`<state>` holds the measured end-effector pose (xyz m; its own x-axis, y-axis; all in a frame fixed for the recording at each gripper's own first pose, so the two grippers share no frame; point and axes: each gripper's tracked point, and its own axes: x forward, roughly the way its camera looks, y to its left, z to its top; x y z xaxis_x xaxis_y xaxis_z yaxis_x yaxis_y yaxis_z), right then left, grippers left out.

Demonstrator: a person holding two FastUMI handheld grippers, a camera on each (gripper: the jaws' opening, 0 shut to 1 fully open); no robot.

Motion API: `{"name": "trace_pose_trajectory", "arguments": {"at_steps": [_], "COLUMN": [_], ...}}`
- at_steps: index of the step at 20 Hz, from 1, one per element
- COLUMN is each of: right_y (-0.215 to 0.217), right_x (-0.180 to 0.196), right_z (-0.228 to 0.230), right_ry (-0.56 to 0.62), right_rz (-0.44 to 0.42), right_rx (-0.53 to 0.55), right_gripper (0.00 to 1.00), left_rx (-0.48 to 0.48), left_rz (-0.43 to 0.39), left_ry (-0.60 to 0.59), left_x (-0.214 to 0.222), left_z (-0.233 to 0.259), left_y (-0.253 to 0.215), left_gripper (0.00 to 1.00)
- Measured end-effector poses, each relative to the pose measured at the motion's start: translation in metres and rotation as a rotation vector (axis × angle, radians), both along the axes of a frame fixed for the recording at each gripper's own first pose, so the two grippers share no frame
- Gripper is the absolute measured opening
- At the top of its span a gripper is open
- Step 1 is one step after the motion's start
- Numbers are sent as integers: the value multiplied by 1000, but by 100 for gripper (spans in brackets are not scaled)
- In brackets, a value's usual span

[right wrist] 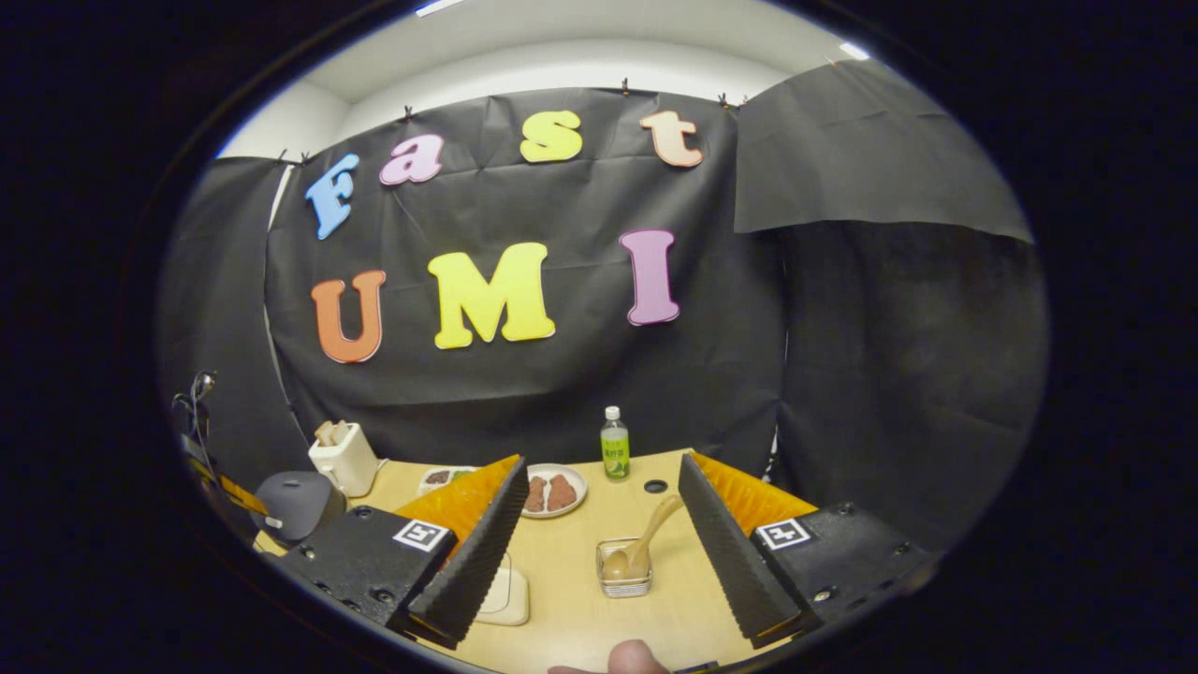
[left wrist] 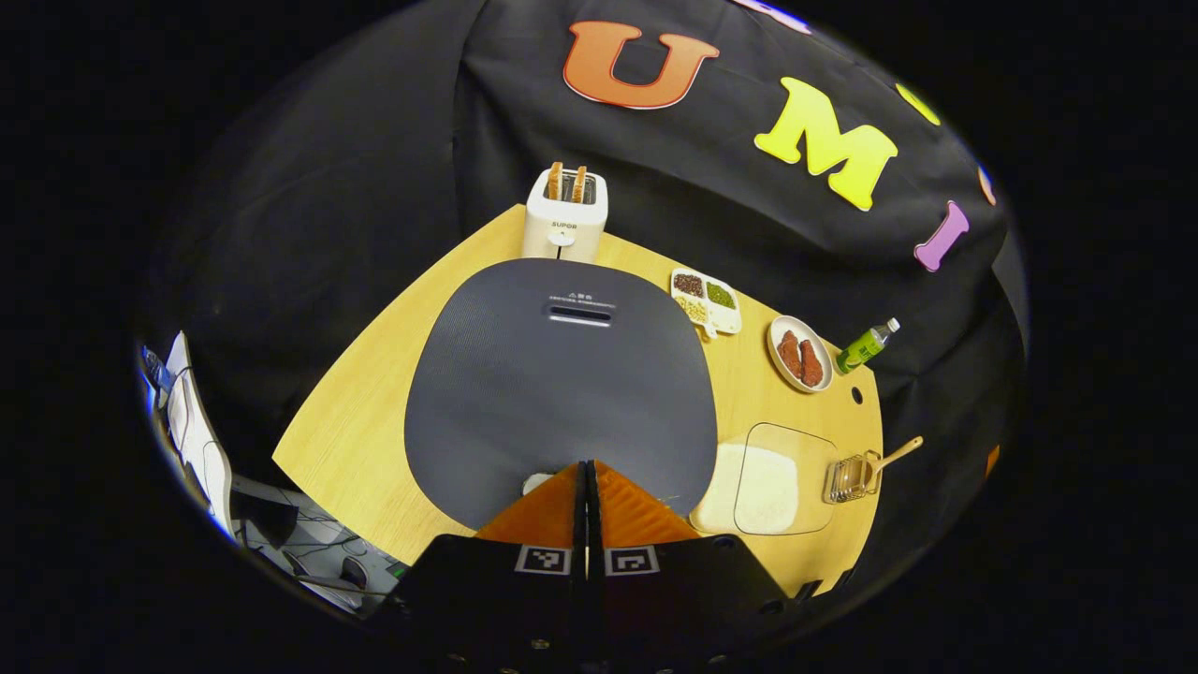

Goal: Close the left gripper, press the button to open the rice cooker; take a wooden spoon from the chopstick holder with the right hand, scoop a spoonful of rice and pour it into the rice cooker, then put the wooden spoon back into the chopstick holder.

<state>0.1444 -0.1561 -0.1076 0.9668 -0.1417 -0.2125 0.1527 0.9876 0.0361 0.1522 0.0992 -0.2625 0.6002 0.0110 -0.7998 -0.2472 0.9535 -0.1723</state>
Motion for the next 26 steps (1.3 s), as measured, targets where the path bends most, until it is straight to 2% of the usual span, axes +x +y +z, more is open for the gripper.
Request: {"name": "trace_pose_trajectory", "arguments": {"at_steps": [5,8,9,13,17,19,22,26], "right_y": [-8,-3,0,11,5,-3,-7,-7], "right_x": [1,0,-1,-5,-8,-11,-17,-26], "right_z": [-9,-15,-18,-19,2,17,28,35], "right_ry": [20,31,33,40,6,-27,-50,-65], "right_rz": [-22,-19,-16,-1,6,-4,-8,-1], "right_rx": [7,19,21,34,6,-13,-24,-34], "right_gripper": [100,100,100,100,100,100,100,100], "left_rx": [-32,-99,-94,-19,-29,8,99,156], "left_rz": [14,53,41,-1,34,37,10,4], "left_ry": [21,38,13,31,9,-8,-83,-254], "left_x": [-2,-8,-11,-10,-9,-10,-4,13], "left_z": [-11,-17,-9,-21,-11,-5,21,85], "left_y": [2,0,-1,3,2,2,1,-4], "left_gripper": [0,0,0,0,0,0,0,0]}}
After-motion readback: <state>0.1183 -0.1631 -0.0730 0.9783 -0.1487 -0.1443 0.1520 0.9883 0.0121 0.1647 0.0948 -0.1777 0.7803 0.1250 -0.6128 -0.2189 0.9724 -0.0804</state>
